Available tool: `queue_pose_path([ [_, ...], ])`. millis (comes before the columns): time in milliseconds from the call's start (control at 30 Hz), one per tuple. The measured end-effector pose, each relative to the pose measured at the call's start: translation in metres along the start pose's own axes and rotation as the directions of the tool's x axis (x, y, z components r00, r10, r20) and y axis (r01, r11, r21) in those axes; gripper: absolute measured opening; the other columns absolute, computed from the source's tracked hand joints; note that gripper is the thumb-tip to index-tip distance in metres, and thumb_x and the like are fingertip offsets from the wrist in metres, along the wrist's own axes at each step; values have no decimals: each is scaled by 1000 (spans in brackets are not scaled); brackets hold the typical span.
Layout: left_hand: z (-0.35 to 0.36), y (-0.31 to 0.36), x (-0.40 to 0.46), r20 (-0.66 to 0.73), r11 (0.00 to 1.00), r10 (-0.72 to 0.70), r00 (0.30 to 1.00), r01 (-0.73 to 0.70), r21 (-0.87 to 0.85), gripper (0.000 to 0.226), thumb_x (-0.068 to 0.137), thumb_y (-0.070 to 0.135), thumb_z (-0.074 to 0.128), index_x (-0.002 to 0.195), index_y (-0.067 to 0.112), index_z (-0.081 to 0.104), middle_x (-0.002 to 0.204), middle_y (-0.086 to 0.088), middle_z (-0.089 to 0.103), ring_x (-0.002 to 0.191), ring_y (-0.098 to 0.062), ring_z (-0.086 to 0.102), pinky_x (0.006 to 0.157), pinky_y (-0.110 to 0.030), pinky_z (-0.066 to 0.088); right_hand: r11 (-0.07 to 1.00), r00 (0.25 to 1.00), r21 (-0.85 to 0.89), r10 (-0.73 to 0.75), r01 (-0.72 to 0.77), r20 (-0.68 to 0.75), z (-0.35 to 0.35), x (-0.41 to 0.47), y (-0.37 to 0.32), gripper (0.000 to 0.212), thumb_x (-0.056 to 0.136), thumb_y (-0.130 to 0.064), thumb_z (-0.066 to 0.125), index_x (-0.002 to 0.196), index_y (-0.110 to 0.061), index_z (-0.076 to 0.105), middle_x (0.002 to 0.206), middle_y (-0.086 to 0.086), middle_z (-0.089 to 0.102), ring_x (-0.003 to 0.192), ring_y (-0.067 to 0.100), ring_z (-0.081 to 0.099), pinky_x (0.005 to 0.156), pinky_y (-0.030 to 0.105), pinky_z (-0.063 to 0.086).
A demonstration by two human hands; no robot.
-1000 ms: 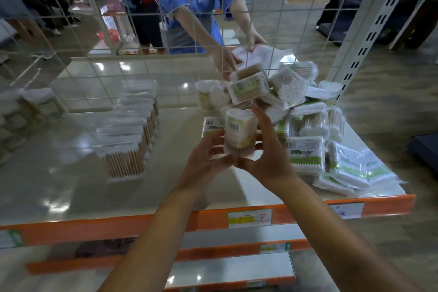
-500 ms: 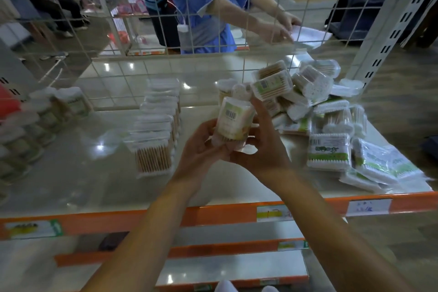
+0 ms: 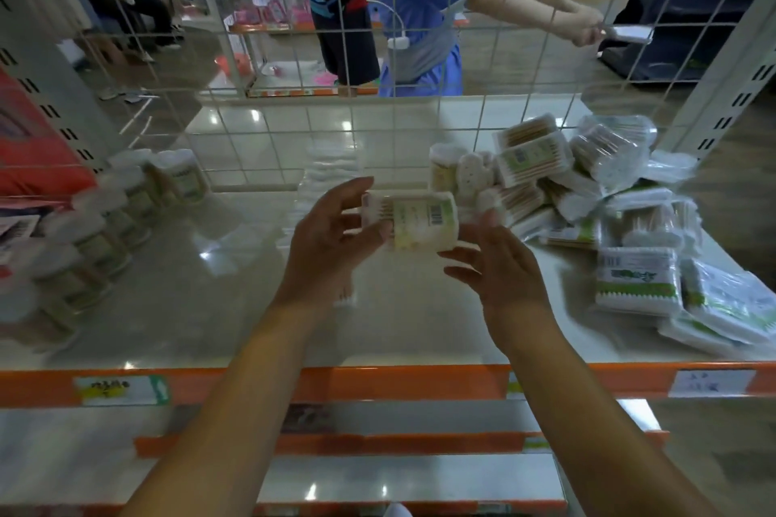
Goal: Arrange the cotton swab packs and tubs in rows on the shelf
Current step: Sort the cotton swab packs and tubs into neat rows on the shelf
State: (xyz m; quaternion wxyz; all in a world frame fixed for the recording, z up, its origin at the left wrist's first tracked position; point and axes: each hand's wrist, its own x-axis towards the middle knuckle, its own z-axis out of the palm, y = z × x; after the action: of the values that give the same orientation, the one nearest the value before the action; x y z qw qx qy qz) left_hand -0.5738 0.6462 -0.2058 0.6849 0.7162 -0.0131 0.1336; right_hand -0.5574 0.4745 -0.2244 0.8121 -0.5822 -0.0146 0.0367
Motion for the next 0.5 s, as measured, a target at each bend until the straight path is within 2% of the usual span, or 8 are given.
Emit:
queue_pose_path([
  [100,-10,3,-1,15,1000,20,1000,-21,15,46,76,0,69,111,28,58,112,1,62,99,-17,63,76,-28,55,997,993,2,72,-72,95,9,-4,2,36,65,-37,61,91,-12,58,86,5,67,68,17,67,63,27,55],
  [233,-25,13,0,45,999,41,998,-42,18,52,75,-5,67,108,33,56,110,4,62,98,-14,63,75,-29,55,979,968,108,149,-174,203,19,-11,14,55,58,-29,79,105,-10,57,99,15,67,77,26,68,68,29,57],
  [300,-37,19,1,100,995,44,994,-52,83,50,75,-4,68,106,34,56,106,7,63,99,-8,63,76,-25,54,976,951,115,148,-185,273,25,-14,22,69,43,-37,90,102,-14,64,102,14,67,87,31,68,71,30,56],
  [367,-48,24,2,124,982,27,992,-49,183,45,74,7,74,103,37,58,108,10,64,101,-5,61,76,-22,53,981,948,103,128,-164,293,32,-18,30,63,34,-39,93,89,-20,71,98,8,69,92,32,67,76,32,56],
  [433,-60,29,0,132,965,10,991,-44,259,38,74,15,75,99,40,59,108,14,63,99,-5,61,74,-20,53,986,950,65,127,-151,286,44,-23,32,54,43,-26,92,90,-18,68,96,4,70,94,31,66,82,37,55],
  [500,-74,34,-3,152,937,-23,988,-32,348,36,76,21,75,99,44,59,106,16,62,94,-5,62,75,-21,54,993,954,-18,117,-117,275,58,-26,32,40,62,-3,80,96,-14,63,92,0,71,92,24,67,82,34,55],
])
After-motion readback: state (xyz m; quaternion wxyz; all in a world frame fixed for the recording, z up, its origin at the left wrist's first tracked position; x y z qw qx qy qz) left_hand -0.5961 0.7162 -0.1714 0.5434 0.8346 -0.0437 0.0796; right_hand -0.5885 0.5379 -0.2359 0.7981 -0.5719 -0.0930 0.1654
